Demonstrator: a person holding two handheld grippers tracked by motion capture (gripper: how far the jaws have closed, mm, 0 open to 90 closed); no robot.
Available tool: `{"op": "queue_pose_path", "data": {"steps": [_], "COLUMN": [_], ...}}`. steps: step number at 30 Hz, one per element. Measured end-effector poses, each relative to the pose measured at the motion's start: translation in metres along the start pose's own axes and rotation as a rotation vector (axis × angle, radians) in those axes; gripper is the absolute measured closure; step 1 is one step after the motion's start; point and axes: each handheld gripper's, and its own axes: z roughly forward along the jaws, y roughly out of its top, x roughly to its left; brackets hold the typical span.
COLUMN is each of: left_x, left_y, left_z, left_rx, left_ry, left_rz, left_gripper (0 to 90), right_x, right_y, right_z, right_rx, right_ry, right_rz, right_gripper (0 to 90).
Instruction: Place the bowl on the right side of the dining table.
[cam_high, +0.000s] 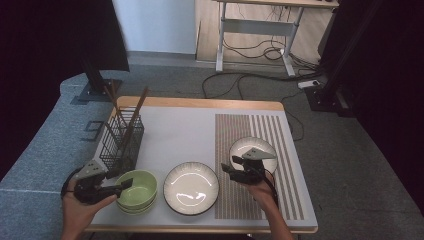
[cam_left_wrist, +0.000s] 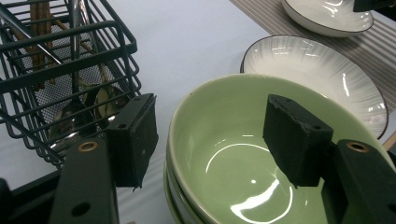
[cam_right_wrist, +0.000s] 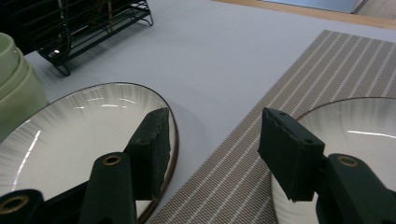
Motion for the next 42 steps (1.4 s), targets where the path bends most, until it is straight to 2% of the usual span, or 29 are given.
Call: {"op": "queue_pose_path", "data": {"steps": [7, 10, 12, 20, 35, 42], "left_x": [0.001, 0.005, 0.007, 0.007, 0.006, 0.007], "left_y": [-0.001, -0.003, -0.004, -0.005, -0.005, -0.005], "left_z": [-0.001, -0.001, 0.001, 0.006, 0.008, 0.008], "left_rx": [0.000, -0.004, 0.006, 0.017, 0.025, 0.024], "left_ry": [0.011, -0.006, -0.001, -0.010, -0.010, -0.009], "left_rz": [-0.003, -0.018, -0.026, -0.025, -0.016, -0.017], "left_gripper": [35.0, 35.0, 35.0, 35.2, 35.9, 36.1], "right_x": [0.014, 0.021, 0.026, 0.055, 0.091, 0.106], "right_y": [0.005, 0.008, 0.011, 0.020, 0.025, 0.033], "right_z": [0.007, 0.010, 0.013, 0.023, 0.055, 0.065], "right_rx": [-0.004, -0.007, -0.009, -0.007, 0.041, 0.044], "right_ry": [0.042, 0.058, 0.069, 0.142, 0.257, 0.287], "right_rz": [-0.013, -0.022, -0.034, -0.078, -0.120, -0.140], "right_gripper": [45.0, 45.2, 45.3, 46.4, 49.1, 49.1]}}
